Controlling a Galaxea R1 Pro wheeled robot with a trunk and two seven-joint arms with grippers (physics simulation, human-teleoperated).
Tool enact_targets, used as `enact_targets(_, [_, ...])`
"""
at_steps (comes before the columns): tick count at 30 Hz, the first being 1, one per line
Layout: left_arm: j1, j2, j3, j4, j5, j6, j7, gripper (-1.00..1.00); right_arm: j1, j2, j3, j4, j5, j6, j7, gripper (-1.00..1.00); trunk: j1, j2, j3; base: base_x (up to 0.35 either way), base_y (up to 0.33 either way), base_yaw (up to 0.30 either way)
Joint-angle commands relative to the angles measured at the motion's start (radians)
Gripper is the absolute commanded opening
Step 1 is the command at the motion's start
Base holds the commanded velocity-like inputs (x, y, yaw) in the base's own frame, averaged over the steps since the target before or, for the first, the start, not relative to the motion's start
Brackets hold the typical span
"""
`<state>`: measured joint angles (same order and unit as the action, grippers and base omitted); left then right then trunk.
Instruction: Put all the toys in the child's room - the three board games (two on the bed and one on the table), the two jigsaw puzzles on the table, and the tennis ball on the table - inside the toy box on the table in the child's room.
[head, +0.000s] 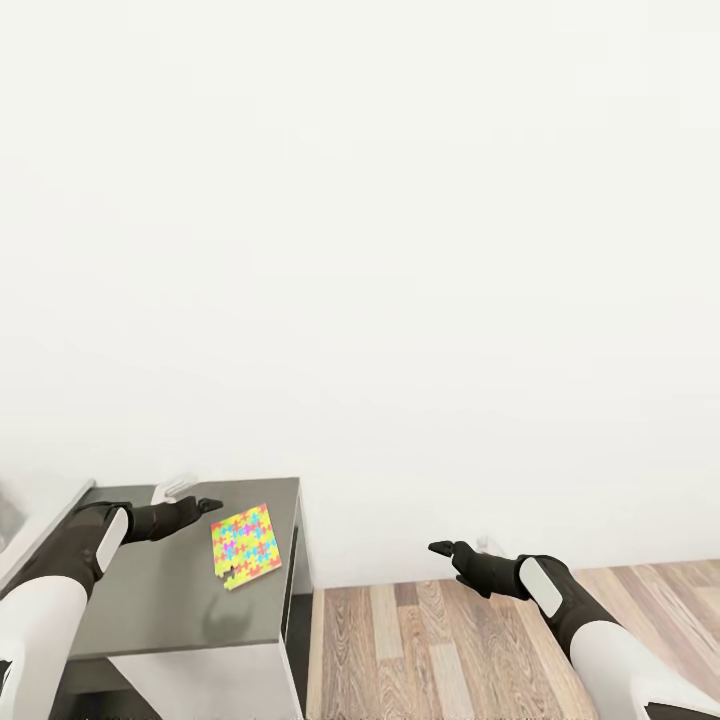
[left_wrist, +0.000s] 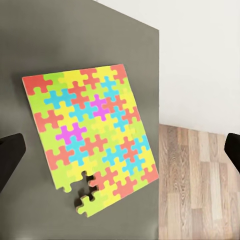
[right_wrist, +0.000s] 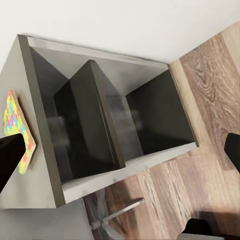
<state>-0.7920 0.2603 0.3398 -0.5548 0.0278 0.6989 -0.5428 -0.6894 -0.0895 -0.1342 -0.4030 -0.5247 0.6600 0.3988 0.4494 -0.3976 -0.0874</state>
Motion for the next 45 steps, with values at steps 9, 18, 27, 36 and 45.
enact_targets(9, [-0.001,-0.001,0.003,0.000,0.003,0.008,-0.002,1.00,-0.001,0.001,-0.006,0.000,0.000,0.007,0.002,1.00,0.001,-0.002,-0.016,0.000,0.000,0.000])
enact_targets(18, [-0.001,-0.001,0.003,0.000,0.003,0.008,-0.002,1.00,-0.001,0.001,-0.006,0.000,0.001,0.006,0.002,1.00,0.001,-0.002,-0.031,0.000,0.000,0.000])
enact_targets(27, [-0.001,-0.001,0.004,0.000,0.003,0.008,-0.002,1.00,-0.001,0.002,-0.005,0.000,0.000,0.006,0.002,1.00,0.001,-0.002,-0.045,0.000,0.000,0.000])
enact_targets(36, [-0.001,-0.001,0.003,0.000,0.003,0.008,-0.002,1.00,-0.001,0.002,-0.005,0.000,0.001,0.006,0.002,1.00,0.001,-0.002,-0.059,0.016,0.000,0.000])
enact_targets(45, [-0.001,-0.001,0.003,0.000,0.004,0.008,-0.002,1.00,-0.001,0.001,-0.005,0.000,0.001,0.005,0.003,1.00,0.001,-0.002,-0.072,0.048,0.000,0.000])
